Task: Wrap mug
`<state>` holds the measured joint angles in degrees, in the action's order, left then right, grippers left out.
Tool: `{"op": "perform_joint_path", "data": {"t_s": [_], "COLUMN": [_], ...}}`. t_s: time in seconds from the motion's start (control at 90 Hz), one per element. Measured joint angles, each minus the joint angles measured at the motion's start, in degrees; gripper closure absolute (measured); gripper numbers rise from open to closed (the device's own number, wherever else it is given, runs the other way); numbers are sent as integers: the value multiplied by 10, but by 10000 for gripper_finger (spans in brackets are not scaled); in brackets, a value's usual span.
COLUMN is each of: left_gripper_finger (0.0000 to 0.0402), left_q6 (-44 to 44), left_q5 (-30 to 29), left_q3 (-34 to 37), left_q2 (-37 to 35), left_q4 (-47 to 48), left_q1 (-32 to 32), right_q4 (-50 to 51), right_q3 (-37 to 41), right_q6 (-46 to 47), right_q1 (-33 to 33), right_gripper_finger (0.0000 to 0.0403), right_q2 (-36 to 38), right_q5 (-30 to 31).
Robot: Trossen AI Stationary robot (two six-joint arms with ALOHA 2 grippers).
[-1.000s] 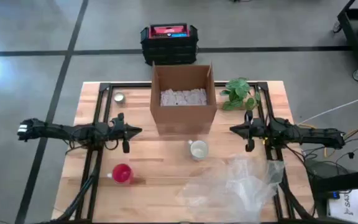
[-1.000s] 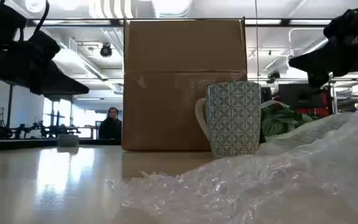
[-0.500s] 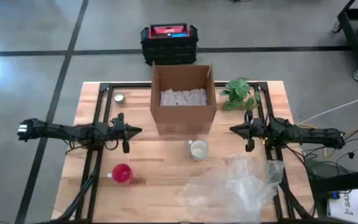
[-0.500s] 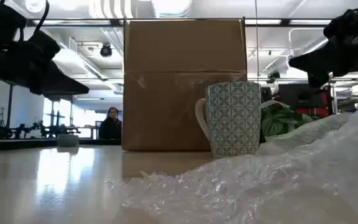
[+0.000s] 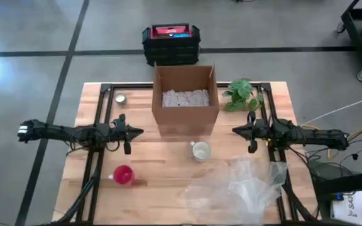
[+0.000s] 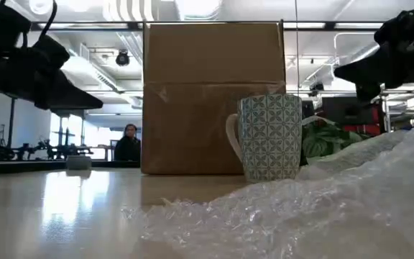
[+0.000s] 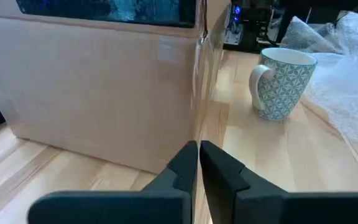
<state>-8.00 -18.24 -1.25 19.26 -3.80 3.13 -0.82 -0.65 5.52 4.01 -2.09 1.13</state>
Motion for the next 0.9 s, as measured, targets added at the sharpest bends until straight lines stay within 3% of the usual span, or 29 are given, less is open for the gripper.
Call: {"op": "perform_joint_path", "data": {"t_s": [0.133, 0.4, 0.556, 0.689, 0.8, 0.9], "left_gripper_finger": [395, 395, 395, 395, 400, 400], "left_q6": [0, -35, -86, -32, -10, 2], "left_q5": [0, -2, -48, -47, -20, -18], "left_q3": [0, 0, 0, -3, -40, -103], "left_q2": [0, 0, 3, 6, 25, 79], "left_q4": [0, -42, -139, -244, -222, -156], "left_q1": [0, 1, -1, -2, 2, 8], "right_q4": [-12, -113, -127, -182, -119, -48], "right_q3": [0, 0, 0, -13, -81, -172], "right_q6": [21, 207, 198, 157, 124, 77], "right_q1": [0, 0, 0, -2, -2, -9], "right_gripper_finger": [399, 399, 400, 400, 402, 402], "right_q2": [0, 0, 0, -10, -67, -165], "right_q5": [3, 9, 49, -14, -41, -74]}}
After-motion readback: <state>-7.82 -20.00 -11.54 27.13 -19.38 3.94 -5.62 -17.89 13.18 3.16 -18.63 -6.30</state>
